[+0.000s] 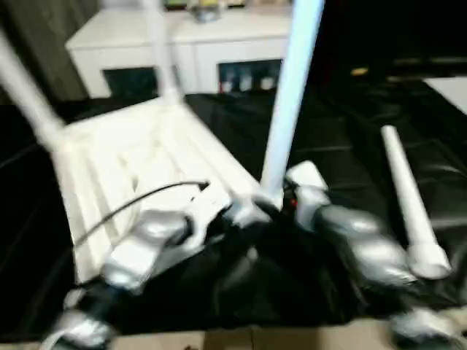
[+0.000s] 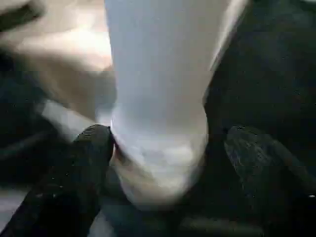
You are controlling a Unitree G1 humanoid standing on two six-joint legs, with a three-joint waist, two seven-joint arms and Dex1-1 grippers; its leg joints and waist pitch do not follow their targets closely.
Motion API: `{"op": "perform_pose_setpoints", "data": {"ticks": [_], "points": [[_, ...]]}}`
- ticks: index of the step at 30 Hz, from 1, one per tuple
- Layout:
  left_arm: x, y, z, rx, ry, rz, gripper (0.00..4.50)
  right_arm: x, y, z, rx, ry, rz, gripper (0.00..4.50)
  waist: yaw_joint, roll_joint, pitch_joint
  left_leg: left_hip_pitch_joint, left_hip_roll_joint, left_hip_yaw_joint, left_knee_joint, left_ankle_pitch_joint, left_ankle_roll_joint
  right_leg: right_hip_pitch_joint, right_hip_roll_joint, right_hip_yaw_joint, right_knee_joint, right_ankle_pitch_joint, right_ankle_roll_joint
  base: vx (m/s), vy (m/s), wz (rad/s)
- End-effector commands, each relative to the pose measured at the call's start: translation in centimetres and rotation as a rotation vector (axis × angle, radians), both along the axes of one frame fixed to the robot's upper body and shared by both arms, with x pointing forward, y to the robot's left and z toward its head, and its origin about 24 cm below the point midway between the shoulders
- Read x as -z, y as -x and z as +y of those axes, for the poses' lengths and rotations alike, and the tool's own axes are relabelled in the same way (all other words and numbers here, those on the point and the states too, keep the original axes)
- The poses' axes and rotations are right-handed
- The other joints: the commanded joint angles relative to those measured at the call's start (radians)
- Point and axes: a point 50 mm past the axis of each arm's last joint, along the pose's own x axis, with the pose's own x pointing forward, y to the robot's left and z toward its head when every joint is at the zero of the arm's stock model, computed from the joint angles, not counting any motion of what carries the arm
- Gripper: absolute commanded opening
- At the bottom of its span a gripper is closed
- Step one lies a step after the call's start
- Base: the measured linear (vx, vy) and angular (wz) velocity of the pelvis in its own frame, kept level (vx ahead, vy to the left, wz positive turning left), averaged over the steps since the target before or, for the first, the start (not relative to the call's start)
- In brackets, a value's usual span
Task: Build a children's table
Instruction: Rotate leg to tighten
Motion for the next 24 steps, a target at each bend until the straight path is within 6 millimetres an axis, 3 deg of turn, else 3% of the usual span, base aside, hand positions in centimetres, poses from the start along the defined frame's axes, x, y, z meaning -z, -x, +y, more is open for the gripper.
{"op": "perform_pose_setpoints", "data": {"ticks": [1, 5, 8, 11, 24], "points": [[-1.5, 0.8, -1.5, 0.148, 0.057, -0.007, 0.00, -0.5, 0.2, 0.3, -0.068, -0.001, -0.019, 3.94, -0.005, -0.002, -0.060, 0.029, 0.056, -0.017, -0.081, -0.238, 0.054, 0.042, -0.041, 0.044, -0.055, -0.063, -0.243, 0.000, 0.000, 0.00], [-1.7, 1.2, -1.5, 0.184, 0.055, 0.002, 0.00, -0.6, 0.1, 0.2, -0.091, 0.025, -0.032, 3.94, 0.000, -0.004, -0.055, 0.037, 0.057, -0.015, -0.086, -0.310, 0.014, 0.036, -0.043, 0.050, -0.063, -0.155, -0.236, 0.000, 0.000, 0.00], [-1.7, 1.2, -1.5, 0.188, 0.059, -0.004, 0.00, -0.7, 0.2, 0.3, -0.110, 0.029, -0.033, 3.94, 0.004, -0.006, -0.054, 0.038, 0.056, -0.014, -0.087, -0.316, 0.003, 0.033, -0.043, 0.052, -0.067, -0.183, -0.224, 0.000, 0.000, 0.00], [-1.7, 1.2, -1.4, 0.192, 0.058, -0.003, 0.00, -1.2, 0.0, 0.8, -0.129, -0.009, -0.044, 3.94, 0.003, -0.010, -0.055, 0.032, 0.055, -0.016, -0.086, -0.296, 0.007, 0.036, -0.044, 0.052, -0.065, -0.175, -0.216, 0.000, 0.000, 0.00], [-1.5, 1.4, -1.5, 0.196, 0.052, 0.005, 0.00, -0.8, -0.3, 1.3, -0.143, -0.024, -0.034, 3.94, 0.004, -0.010, -0.059, 0.031, 0.054, -0.014, -0.082, -0.248, 0.028, 0.038, -0.042, 0.050, -0.058, -0.120, -0.232, 0.000, 0.000, 0.00]]}}
